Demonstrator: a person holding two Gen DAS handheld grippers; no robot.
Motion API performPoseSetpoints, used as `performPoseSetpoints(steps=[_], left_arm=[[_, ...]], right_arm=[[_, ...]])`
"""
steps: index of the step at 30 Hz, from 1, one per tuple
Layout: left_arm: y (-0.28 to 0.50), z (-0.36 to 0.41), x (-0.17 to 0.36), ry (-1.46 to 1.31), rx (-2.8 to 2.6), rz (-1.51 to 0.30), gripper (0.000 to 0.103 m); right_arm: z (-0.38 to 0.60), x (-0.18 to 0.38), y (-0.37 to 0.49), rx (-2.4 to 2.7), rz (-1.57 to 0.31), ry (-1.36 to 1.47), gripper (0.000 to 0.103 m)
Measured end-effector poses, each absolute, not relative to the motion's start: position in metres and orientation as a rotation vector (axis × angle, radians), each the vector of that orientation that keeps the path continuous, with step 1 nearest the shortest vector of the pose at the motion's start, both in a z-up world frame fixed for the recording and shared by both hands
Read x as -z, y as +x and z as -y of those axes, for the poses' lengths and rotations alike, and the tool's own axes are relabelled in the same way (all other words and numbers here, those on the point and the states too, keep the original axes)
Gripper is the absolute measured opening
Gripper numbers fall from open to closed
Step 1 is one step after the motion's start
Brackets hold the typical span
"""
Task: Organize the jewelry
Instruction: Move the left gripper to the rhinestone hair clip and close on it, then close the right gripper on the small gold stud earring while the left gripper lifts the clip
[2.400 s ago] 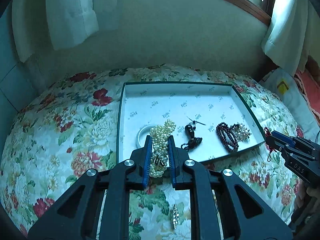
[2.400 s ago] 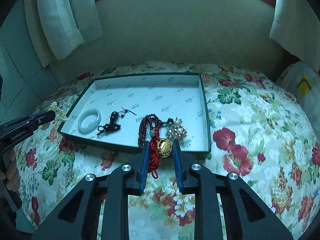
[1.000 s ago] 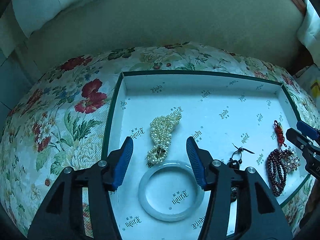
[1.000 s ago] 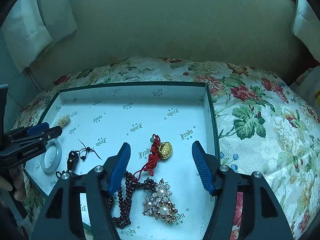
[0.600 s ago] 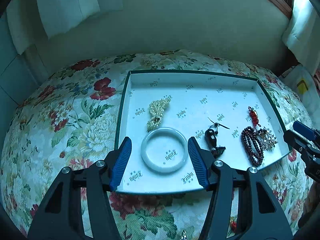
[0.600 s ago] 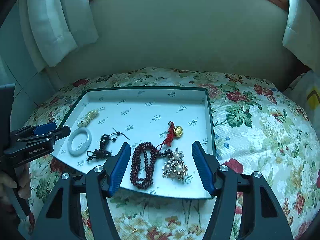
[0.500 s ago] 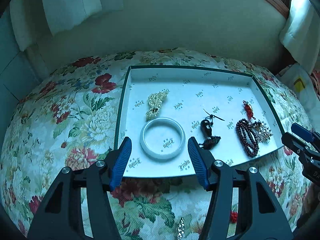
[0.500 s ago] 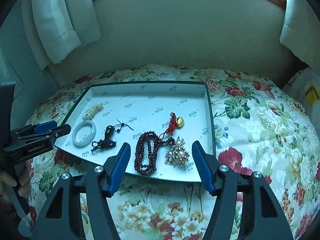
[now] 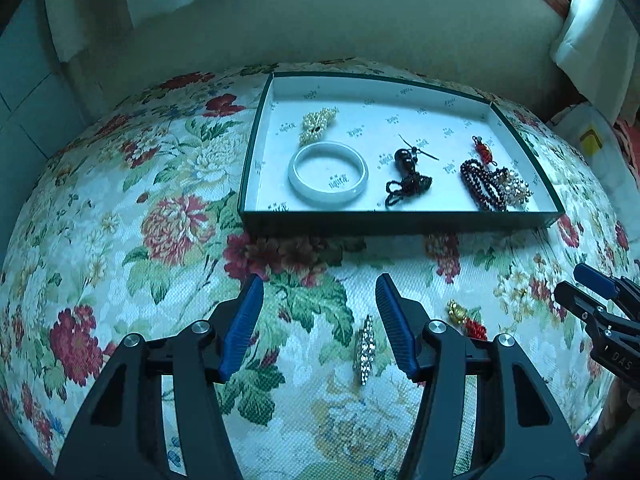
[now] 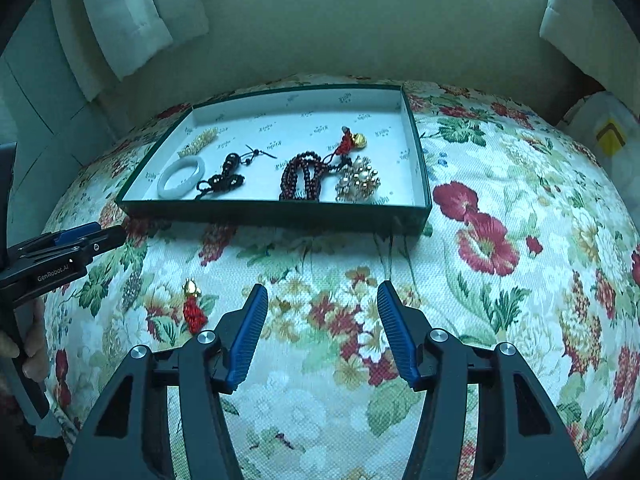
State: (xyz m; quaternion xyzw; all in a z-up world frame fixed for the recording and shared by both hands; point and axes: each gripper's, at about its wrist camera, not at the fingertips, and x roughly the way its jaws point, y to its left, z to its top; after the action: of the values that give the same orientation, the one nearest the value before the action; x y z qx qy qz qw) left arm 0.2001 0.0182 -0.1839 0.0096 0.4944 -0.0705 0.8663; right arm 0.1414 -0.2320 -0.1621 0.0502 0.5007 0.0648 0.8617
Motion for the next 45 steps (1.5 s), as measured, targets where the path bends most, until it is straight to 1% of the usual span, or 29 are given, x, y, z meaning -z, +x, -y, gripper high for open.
performPoseSetpoints(steps=[3,11,15,18,20,22,24,26,28,30,31,32,42,45], left_arm=[[0.19,-0.02,0.189,0.016,0.151,-1.051,0.058],[0.176,-0.015,0.2,0.024,0.177,-1.079,0.058],[0.175,-0.008,0.203,0.04,0.195,-1.081,0.055],[0.176,-0.005,0.206,0.05,0.208,-1.086,0.047],[0.177,-0.003,0.209,0.052,0.212,-1.092,0.046],[0.179,-0.002,0.212,0.056,0.222,-1.097,0.041],[0.179,0.0,0.213,0.068,0.227,-1.093,0.04],[0.178,0.001,0.213,0.077,0.232,-1.089,0.036],[0.178,0.001,0.213,0.08,0.238,-1.085,0.024],[0.177,0.001,0.213,0.085,0.247,-1.083,0.019],[0.177,0.002,0.213,0.086,0.252,-1.082,0.014],[0.176,0.003,0.213,0.089,0.26,-1.081,0.012],[0.169,-0.002,0.209,0.097,0.255,-1.067,0.012],[0.166,-0.01,0.205,0.101,0.236,-1.059,0.012]], right_arm=[[0.231,0.167,0.133,-0.141,-1.069,0.118,0.053],[0.227,0.174,0.122,-0.152,-1.099,0.121,0.052],[0.226,0.176,0.12,-0.153,-1.108,0.128,0.052],[0.225,0.177,0.12,-0.156,-1.11,0.132,0.052],[0.225,0.177,0.12,-0.157,-1.112,0.134,0.052],[0.225,0.178,0.12,-0.159,-1.114,0.135,0.052],[0.224,0.179,0.121,-0.159,-1.116,0.136,0.052],[0.224,0.18,0.121,-0.159,-1.118,0.139,0.052],[0.223,0.181,0.121,-0.16,-1.119,0.139,0.052],[0.223,0.182,0.121,-0.161,-1.12,0.139,0.052],[0.223,0.183,0.121,-0.162,-1.121,0.14,0.052],[0.223,0.183,0.121,-0.162,-1.121,0.139,0.052],[0.216,0.181,0.12,-0.176,-1.114,0.134,0.052],[0.21,0.181,0.121,-0.198,-1.118,0.128,0.041]])
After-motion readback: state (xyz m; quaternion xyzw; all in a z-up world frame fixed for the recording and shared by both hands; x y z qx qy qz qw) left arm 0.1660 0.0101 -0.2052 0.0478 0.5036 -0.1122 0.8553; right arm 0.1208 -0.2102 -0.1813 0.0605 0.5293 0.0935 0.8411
